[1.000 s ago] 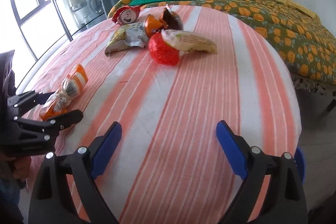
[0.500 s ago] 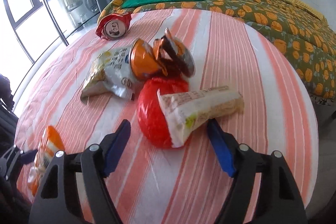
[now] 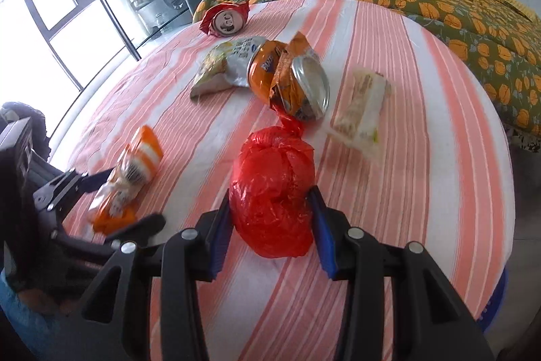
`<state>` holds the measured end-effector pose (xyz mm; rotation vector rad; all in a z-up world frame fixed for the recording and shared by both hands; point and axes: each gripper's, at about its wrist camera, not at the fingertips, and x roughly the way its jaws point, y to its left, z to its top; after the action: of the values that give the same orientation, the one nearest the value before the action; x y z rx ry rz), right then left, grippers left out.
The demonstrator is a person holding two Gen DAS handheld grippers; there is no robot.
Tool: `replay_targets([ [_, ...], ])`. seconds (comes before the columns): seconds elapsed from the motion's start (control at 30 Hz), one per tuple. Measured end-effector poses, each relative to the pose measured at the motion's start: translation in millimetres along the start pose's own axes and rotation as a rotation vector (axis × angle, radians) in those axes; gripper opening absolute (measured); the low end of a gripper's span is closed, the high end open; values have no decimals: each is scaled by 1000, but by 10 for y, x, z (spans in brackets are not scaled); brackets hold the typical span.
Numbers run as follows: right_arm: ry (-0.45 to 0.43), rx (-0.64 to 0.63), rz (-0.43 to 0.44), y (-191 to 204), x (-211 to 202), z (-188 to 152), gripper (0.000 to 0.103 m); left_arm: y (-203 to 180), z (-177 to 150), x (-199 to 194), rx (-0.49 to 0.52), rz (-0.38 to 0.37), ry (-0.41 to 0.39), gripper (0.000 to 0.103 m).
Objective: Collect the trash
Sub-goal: 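Grasp the red plastic bag with the right gripper and lift it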
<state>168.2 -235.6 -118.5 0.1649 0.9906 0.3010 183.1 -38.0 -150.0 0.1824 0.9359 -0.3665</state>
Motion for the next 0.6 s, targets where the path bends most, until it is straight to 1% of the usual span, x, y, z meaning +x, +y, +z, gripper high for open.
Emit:
replay_targets([
  [0.03,5,-3,12,14,-54,-85,42,0,-2,-1,0,0,0,89],
  [0.1,29,19,72,17,-139,-248,42,15,-10,-11,-10,-4,-3,89],
  [0.13,36,22,87,23,-185,-327,42,29,-18,-18,-18,-8,-4,89],
  [0.27,42,-40,32,83,-326,-563,44,36,-101,-96,-23,-26,-11,89],
  [0.3,43,-46,21,79,-348,-581,51,34,-118,-115,-18,-31,-8,89],
  [0.33,42,-45,16,70,-368,-581,63,40,-123,-128,-18,-37,-4,89],
  [0.37,34,-39,16,55,-383,-564,67,50,-123,-142,-22,-45,0,89],
  [0.4,23,-32,12,44,-403,-529,69,67,-112,-159,-33,-60,3,89],
  [0.47,23,-28,5,37,-399,-446,70,123,-68,-173,-70,-90,9,89],
  [0.53,38,-31,2,74,-361,-374,70,169,-15,-173,-107,-94,12,89],
  [0.6,66,-46,-9,126,-287,-342,70,176,33,-154,-118,-90,17,89],
])
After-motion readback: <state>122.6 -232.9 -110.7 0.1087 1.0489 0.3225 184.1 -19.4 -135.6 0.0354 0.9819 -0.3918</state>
